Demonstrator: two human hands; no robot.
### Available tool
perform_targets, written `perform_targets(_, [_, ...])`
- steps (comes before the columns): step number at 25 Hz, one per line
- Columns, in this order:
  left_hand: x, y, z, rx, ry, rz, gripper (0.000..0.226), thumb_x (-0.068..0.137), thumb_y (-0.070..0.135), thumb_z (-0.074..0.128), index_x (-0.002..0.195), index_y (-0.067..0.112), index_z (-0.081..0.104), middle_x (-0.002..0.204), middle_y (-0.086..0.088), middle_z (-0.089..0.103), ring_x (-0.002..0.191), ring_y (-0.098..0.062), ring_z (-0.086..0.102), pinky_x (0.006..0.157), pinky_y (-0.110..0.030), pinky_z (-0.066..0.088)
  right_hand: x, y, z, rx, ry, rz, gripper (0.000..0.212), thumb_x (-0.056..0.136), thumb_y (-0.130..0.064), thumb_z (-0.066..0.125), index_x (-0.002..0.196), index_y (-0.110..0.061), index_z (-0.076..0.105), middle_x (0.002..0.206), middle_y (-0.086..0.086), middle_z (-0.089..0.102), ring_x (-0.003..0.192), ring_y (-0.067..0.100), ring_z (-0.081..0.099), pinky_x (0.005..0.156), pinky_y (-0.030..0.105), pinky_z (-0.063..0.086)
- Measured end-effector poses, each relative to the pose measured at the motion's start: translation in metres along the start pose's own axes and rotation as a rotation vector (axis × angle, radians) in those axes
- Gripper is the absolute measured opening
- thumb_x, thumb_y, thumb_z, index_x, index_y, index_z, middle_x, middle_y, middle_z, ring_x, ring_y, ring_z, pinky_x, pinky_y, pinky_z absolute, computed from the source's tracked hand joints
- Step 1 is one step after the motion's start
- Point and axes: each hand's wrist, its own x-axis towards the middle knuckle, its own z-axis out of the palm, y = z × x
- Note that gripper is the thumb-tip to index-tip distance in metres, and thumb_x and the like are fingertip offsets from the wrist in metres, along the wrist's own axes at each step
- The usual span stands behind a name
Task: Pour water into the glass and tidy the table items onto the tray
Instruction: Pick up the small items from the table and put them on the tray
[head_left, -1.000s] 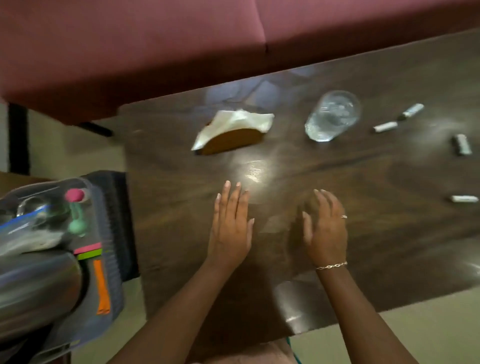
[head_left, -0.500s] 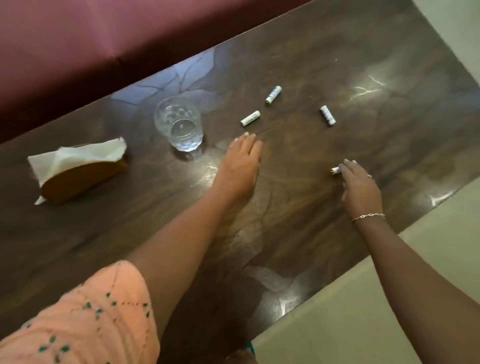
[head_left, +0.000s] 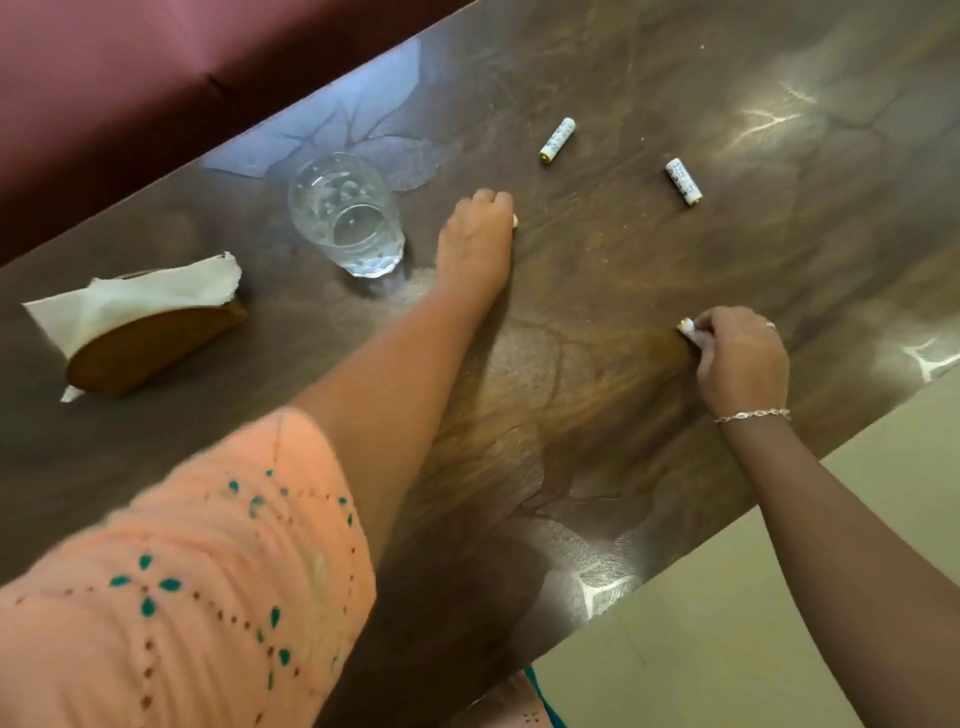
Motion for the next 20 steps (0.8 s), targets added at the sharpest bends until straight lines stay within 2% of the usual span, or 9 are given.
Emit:
perform_targets(4, [-0.092,-0.036,-0.005,-0.321,0.069,-0.103,0.043,0.087,0.000,0.047,0.129,0.011,0.047,0.116,-0.016,0.056,0.101,-0.030,0.054,0.082,-0.038,0.044,-0.030,-0.038,0.006,0.042,-0.057,0.068,0.012,0.084,-0.001,0.056,0.094,0.004,0.061,0.096,0.028,0.058,0.086,0.046,0.054,0.073,0.044,0.046])
perform_targets(6, [-0.150,-0.064,-0.013,-0.446,0.117,-0.171,0.043,0.083,-0.002,0.053,0.124,0.011,0.053,0.110,-0.015,0.058,0.093,-0.026,0.055,0.081,-0.027,0.043,-0.038,-0.053,0.005,0.037,-0.064,0.129,0.015,0.086,0.000,0.051,0.098,0.005,0.060,0.098,0.030,0.056,0.090,0.048,0.053,0.074,0.047,0.045])
perform_targets(7, [-0.179,-0.079,-0.018,-0.489,0.131,-0.221,0.042,0.081,-0.003,0.055,0.120,0.011,0.057,0.104,-0.013,0.059,0.087,-0.022,0.054,0.076,-0.020,0.039,-0.041,-0.063,0.002,0.046,-0.072,0.158,0.018,0.087,0.000,0.050,0.101,0.004,0.060,0.101,0.030,0.055,0.093,0.048,0.052,0.077,0.048,0.044])
perform_targets(10, [-0.257,-0.122,-0.034,-0.604,0.132,-0.431,0.038,0.077,-0.006,0.059,0.110,0.013,0.061,0.093,-0.007,0.061,0.076,-0.016,0.055,0.068,-0.021,0.041,-0.060,-0.110,-0.012,0.179,-0.058,0.188,0.023,0.085,0.001,0.049,0.105,0.004,0.061,0.100,0.031,0.055,0.092,0.045,0.053,0.085,0.044,0.039])
perform_targets(12, [-0.302,-0.154,-0.047,-0.659,0.163,-0.576,0.034,0.077,-0.005,0.062,0.102,0.017,0.059,0.084,-0.004,0.061,0.068,-0.011,0.055,0.062,-0.014,0.043,-0.085,-0.164,-0.022,0.338,-0.060,0.106,0.023,0.080,0.001,0.052,0.100,0.003,0.063,0.095,0.029,0.057,0.087,0.042,0.055,0.080,0.038,0.039])
perform_targets(16, [-0.372,-0.220,-0.081,-0.629,0.334,-0.762,0.031,0.079,-0.003,0.063,0.096,0.021,0.052,0.075,0.008,0.055,0.066,0.002,0.054,0.058,-0.003,0.040,-0.152,-0.284,-0.026,0.650,-0.210,-0.042,0.023,0.074,-0.006,0.054,0.093,-0.001,0.064,0.086,0.017,0.062,0.075,0.026,0.056,0.069,0.019,0.037])
perform_targets(18, [-0.401,-0.254,-0.096,-0.527,0.423,-0.814,0.028,0.080,-0.004,0.062,0.101,0.013,0.055,0.076,0.002,0.056,0.063,-0.004,0.055,0.059,-0.005,0.040,-0.179,-0.334,-0.025,0.767,-0.314,-0.050,0.022,0.074,-0.010,0.055,0.093,-0.006,0.064,0.086,0.008,0.061,0.073,0.019,0.056,0.068,0.009,0.038])
perform_targets(19, [-0.418,-0.275,-0.101,-0.459,0.458,-0.855,0.027,0.080,-0.004,0.062,0.103,0.009,0.056,0.079,-0.003,0.059,0.065,-0.007,0.055,0.060,-0.009,0.040,-0.194,-0.360,-0.023,0.812,-0.361,-0.067,0.021,0.074,-0.011,0.056,0.093,-0.008,0.064,0.084,0.004,0.060,0.072,0.015,0.056,0.068,0.006,0.038])
perform_targets(20, [-0.434,-0.296,-0.102,-0.395,0.474,-0.904,0.026,0.080,-0.004,0.061,0.104,0.006,0.057,0.083,-0.008,0.062,0.068,-0.017,0.057,0.063,-0.018,0.041,-0.207,-0.383,-0.022,0.845,-0.407,-0.087,0.019,0.074,-0.012,0.057,0.092,-0.010,0.064,0.083,0.001,0.059,0.071,0.009,0.056,0.068,0.005,0.039])
